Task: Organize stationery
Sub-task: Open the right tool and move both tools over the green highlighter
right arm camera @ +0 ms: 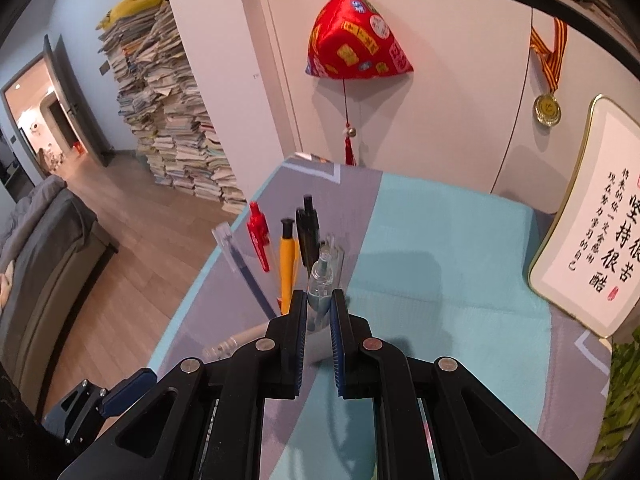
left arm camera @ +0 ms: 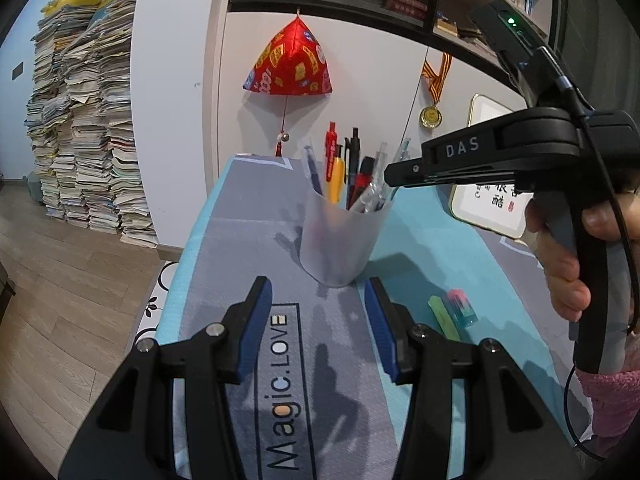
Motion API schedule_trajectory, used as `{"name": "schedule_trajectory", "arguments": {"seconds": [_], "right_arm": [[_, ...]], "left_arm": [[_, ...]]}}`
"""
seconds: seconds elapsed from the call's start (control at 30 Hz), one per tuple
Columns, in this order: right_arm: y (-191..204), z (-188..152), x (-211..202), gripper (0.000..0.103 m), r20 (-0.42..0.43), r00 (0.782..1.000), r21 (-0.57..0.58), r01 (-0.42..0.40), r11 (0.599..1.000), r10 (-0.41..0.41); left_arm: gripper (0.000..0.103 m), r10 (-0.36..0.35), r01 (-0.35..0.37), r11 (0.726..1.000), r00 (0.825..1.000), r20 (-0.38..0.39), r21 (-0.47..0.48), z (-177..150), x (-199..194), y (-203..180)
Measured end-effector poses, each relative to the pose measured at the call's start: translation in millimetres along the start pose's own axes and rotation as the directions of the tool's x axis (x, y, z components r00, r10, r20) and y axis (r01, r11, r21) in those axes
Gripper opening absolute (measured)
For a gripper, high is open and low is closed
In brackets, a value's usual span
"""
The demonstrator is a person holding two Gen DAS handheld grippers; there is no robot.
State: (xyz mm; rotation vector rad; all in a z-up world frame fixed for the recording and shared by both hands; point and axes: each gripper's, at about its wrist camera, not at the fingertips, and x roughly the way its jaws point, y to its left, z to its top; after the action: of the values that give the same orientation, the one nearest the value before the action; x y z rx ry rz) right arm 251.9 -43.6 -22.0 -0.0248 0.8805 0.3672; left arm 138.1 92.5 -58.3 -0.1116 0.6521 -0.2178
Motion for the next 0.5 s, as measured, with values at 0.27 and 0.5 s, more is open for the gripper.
{"name": "schedule_trajectory", "arguments": {"seconds": [0.27, 0.5], "right_arm": [[-28, -28, -18, 0.011, 0.003, 0.997, 0.058, -0.079, 0.995, 0.079], [-67, -55, -31, 0.011, -0.034, 0.999, 0.102, -0.005, 0.995, 0.008]], "left_arm": [[0.047, -0.001, 0.001, 1.0, 1.0, -0.019, 0.026, -2, 2, -12], [0.047, -0.006, 0.009, 0.999, 0.999, -0.051, 0.052, -6, 8, -26]]}}
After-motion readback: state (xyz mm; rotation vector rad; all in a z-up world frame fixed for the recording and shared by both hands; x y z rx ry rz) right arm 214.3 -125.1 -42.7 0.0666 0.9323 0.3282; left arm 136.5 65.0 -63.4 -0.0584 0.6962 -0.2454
